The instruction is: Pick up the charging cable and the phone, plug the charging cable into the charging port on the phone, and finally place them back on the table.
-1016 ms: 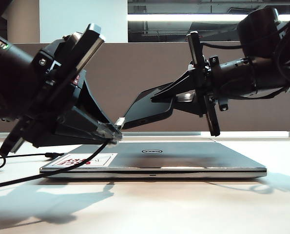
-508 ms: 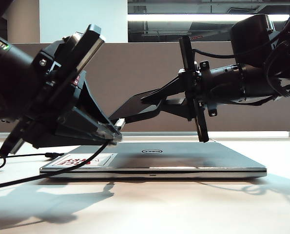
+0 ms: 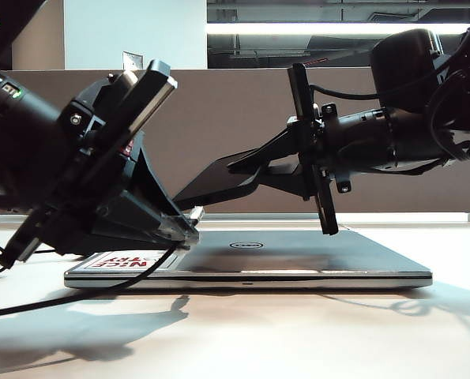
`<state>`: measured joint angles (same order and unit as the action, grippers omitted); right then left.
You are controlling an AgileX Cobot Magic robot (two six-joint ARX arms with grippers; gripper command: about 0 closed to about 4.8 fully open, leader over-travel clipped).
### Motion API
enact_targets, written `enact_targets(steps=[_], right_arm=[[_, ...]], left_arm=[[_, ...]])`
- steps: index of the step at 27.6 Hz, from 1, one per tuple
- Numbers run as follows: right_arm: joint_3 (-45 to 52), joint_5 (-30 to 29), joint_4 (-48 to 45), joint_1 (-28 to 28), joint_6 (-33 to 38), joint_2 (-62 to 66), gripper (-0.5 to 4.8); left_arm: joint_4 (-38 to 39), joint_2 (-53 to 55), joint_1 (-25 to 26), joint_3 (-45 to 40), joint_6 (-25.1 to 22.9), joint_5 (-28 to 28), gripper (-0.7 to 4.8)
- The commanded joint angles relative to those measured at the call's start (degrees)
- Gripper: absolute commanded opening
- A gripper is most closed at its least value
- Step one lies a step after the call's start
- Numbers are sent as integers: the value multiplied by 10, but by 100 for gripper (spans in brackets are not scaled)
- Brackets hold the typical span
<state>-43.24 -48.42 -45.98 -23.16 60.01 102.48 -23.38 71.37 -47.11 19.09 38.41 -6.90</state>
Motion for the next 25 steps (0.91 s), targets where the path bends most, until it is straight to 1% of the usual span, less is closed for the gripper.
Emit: enact_targets(steps=[1, 7, 16, 25], right_arm=[[-4, -2, -23, -1, 0, 15, -5], [-4, -4, -27, -1, 1, 24, -5], [-4, -7, -27, -1, 27, 24, -5], [-5, -8, -27, -1, 38, 24, -5]], left_arm=[[-7, -1, -1, 1, -2, -1, -6], [-7, -1, -1, 1, -4, -1, -6], [-4, -1, -1, 1, -5, -1, -6], [6, -1, -1, 1, -5, -1, -6]])
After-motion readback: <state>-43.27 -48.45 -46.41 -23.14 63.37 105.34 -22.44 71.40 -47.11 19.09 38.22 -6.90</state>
